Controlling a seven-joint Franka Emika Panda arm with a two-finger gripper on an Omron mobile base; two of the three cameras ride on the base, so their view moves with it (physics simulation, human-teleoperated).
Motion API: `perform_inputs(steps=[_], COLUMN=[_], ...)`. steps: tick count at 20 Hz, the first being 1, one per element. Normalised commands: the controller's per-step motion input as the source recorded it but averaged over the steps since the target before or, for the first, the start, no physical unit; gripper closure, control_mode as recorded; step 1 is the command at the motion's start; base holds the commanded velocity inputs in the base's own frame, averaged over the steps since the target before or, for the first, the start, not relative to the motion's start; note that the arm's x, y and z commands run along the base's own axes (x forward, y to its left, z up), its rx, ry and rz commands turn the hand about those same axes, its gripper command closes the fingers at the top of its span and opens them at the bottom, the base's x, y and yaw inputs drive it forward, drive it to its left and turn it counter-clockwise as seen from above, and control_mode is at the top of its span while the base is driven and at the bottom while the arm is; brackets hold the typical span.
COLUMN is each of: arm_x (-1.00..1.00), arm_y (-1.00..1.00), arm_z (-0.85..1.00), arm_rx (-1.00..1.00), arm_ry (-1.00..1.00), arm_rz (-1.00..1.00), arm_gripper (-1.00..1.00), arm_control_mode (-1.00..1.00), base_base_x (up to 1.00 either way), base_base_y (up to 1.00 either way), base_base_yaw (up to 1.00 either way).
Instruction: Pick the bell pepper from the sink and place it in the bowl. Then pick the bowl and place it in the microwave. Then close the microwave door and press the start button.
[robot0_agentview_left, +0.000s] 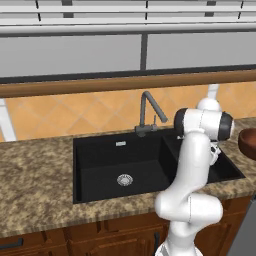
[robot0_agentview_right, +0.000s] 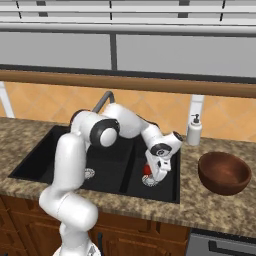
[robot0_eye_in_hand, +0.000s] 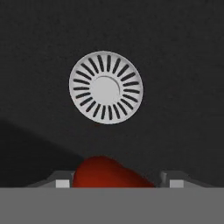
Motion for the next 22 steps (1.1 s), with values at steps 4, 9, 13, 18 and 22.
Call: perform_inputs(steps=[4, 9, 13, 18, 22], arm_x=[-0.56, -0.38, -0.23, -0.12, -0.21], arm_y=[0.00, -0.01, 0.00, -0.17, -0.61], arm_z=[0.94, 0.74, 0.78, 0.85, 0.60], arm_rx=[-0.14, -0.34, -0.35, -0.27, -0.11], arm_ry=[0.00, 0.00, 0.00, 0.09, 0.04], arm_rz=[-0.11, -0.09, -0.11, -0.13, -0.08], arm_gripper=[1.00, 1.00, 1.00, 1.00, 1.00], arm_control_mode=[-1.00, -1.00, -1.00, -1.00, -1.00], base_base_x=[0.00, 0.00, 0.00, 0.00, 0.00], base_base_y=[0.00, 0.00, 0.00, 0.00, 0.00], base_base_yaw=[0.00, 0.00, 0.00, 0.00, 0.00])
